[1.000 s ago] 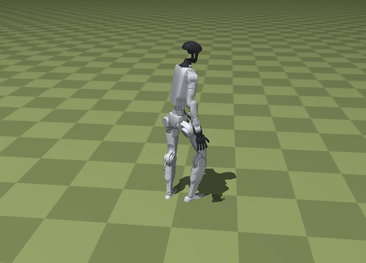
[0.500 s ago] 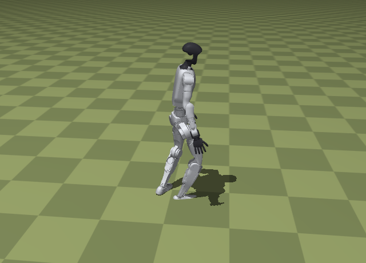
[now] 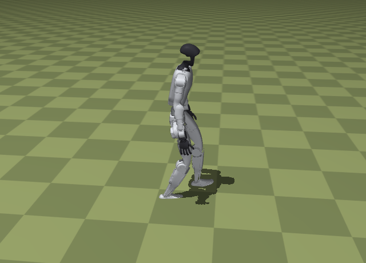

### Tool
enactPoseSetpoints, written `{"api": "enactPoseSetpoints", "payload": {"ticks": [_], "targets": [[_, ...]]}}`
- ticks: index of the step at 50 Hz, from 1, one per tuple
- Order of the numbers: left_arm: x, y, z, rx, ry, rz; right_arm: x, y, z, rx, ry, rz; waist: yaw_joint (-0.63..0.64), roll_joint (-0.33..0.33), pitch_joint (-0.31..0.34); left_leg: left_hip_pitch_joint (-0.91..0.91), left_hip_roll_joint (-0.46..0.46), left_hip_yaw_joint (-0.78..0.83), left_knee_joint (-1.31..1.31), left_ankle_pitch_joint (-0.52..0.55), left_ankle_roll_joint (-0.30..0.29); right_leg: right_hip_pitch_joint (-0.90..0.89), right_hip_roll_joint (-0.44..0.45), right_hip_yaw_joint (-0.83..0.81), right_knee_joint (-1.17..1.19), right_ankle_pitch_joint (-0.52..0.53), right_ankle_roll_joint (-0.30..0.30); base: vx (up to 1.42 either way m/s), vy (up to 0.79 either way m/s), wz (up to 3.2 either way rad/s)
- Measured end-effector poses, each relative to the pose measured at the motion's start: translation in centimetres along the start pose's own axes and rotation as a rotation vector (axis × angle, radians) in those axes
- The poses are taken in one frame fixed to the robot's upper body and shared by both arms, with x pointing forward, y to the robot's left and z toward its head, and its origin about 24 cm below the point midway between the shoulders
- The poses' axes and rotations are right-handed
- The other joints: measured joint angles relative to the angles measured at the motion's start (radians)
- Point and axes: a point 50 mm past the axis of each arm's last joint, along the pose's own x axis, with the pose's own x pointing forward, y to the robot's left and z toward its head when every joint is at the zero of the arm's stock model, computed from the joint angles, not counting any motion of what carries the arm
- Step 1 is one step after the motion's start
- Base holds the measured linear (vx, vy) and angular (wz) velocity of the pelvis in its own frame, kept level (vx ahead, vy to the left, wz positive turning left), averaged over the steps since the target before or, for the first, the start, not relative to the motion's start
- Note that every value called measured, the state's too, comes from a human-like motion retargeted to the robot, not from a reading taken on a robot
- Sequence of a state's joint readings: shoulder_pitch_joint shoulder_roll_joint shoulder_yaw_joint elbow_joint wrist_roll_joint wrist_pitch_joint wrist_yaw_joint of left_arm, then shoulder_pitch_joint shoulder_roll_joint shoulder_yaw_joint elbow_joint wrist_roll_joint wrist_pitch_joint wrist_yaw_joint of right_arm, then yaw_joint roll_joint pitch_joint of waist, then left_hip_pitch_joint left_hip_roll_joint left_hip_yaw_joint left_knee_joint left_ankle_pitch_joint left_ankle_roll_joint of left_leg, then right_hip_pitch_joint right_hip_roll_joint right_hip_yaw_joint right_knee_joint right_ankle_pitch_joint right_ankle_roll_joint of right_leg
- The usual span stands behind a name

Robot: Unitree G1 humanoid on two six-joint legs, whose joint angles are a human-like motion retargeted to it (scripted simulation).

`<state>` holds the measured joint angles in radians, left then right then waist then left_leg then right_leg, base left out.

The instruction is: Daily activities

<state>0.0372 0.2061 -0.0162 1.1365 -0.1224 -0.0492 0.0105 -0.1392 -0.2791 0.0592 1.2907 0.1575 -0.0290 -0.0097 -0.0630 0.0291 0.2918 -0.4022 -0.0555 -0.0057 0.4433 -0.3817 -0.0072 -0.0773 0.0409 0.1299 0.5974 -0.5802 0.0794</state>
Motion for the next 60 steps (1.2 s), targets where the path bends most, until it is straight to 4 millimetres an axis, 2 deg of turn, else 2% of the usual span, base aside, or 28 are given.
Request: {"api": "enactPoseSetpoints", "payload": {"ticks": [7,12,16,20,23,25,27,30,37,46,53,60], "targets": [[0.0,0.3,0.2,0.001,-0.003,-0.003,-0.1,1.1,-0.2,-0.009,-0.003,0.025,-0.003,-0.031,-0.014,-0.009,-0.067,-0.053,-0.020,0.109,-0.007,0.014,-0.021,0.074,0.080,-0.097,-0.024,0.30,0.11,-0.49],[0.1,0.4,0.8,-0.007,-0.015,0.003,-0.2,1.7,-0.8,-0.009,0.008,0.035,0.000,-0.057,-0.026,-0.011,-0.102,-0.024,0.071,0.088,0.031,0.027,-0.063,0.075,0.170,-0.151,-0.027,0.32,0.15,-0.49],[0.3,0.5,1.8,-0.015,-0.042,0.007,-0.3,2.1,-1.4,-0.006,0.018,0.054,-0.003,-0.083,-0.040,0.009,-0.127,0.016,0.106,0.034,0.077,0.003,-0.129,0.035,0.291,-0.105,0.007,0.26,0.16,-0.42],[0.4,0.8,3.1,-0.023,-0.082,0.016,-0.4,2.6,-1.3,-0.007,0.008,0.084,0.007,-0.097,-0.056,0.041,-0.123,0.064,0.094,0.003,0.104,-0.070,-0.295,-0.133,0.465,0.037,-0.022,0.20,0.15,-0.68],[0.4,1.3,4.1,-0.027,-0.114,0.030,-0.3,2.6,-0.7,-0.004,-0.019,0.100,0.001,-0.112,-0.068,0.068,-0.133,0.089,0.054,0.003,0.113,-0.131,-0.346,-0.198,0.540,0.047,-0.040,0.20,0.14,-0.52],[0.5,1.8,5.0,-0.034,-0.139,0.044,-0.2,2.4,0.4,0.000,-0.053,0.106,0.002,-0.113,-0.073,0.113,-0.127,0.101,-0.033,0.030,0.113,-0.166,-0.356,-0.247,0.540,0.040,-0.055,0.21,0.12,-0.67],[0.4,2.1,5.0,-0.034,-0.144,0.058,-0.3,2.3,0.8,0.000,-0.077,0.106,0.000,-0.130,-0.080,0.120,-0.134,0.125,-0.027,0.017,0.115,-0.184,-0.378,-0.302,0.525,0.012,-0.055,0.21,0.10,-0.69],[0.4,2.7,5.4,-0.041,-0.155,0.079,-0.2,1.9,2.4,0.002,-0.132,0.102,0.020,-0.123,-0.075,0.170,-0.102,0.158,-0.070,0.010,0.111,-0.177,-0.347,-0.395,0.423,-0.005,-0.059,0.22,0.09,-1.04],[0.1,2.7,2.6,-0.057,-0.082,0.083,-0.3,1.0,4.7,-0.020,-0.212,0.087,0.091,-0.132,-0.073,0.211,-0.049,0.277,0.004,-0.072,0.132,-0.100,-0.331,-0.542,0.220,-0.024,-0.061,0.18,0.10,-1.36],[-0.2,0.6,-1.0,-0.046,0.038,0.005,-0.4,1.0,8.2,-0.058,-0.310,0.076,0.119,-0.098,-0.057,0.256,0.021,0.385,0.076,-0.133,0.166,-0.071,-0.262,-0.457,0.103,0.001,-0.043,0.10,0.08,-1.52],[-0.1,0.4,-0.7,-0.011,0.040,0.007,-0.2,1.9,6.6,-0.032,-0.246,0.075,0.071,-0.090,-0.065,0.296,0.018,0.453,0.034,-0.137,0.189,-0.122,-0.234,-0.336,0.092,0.009,-0.013,0.06,0.02,-1.37],[0.2,1.9,2.0,0.008,-0.038,0.062,0.2,1.7,3.1,0.019,-0.097,0.059,0.020,-0.079,-0.079,0.317,0.013,0.521,0.012,-0.139,0.211,-0.167,-0.197,-0.217,0.066,0.014,0.019,0.08,0.01,-1.33]]}}
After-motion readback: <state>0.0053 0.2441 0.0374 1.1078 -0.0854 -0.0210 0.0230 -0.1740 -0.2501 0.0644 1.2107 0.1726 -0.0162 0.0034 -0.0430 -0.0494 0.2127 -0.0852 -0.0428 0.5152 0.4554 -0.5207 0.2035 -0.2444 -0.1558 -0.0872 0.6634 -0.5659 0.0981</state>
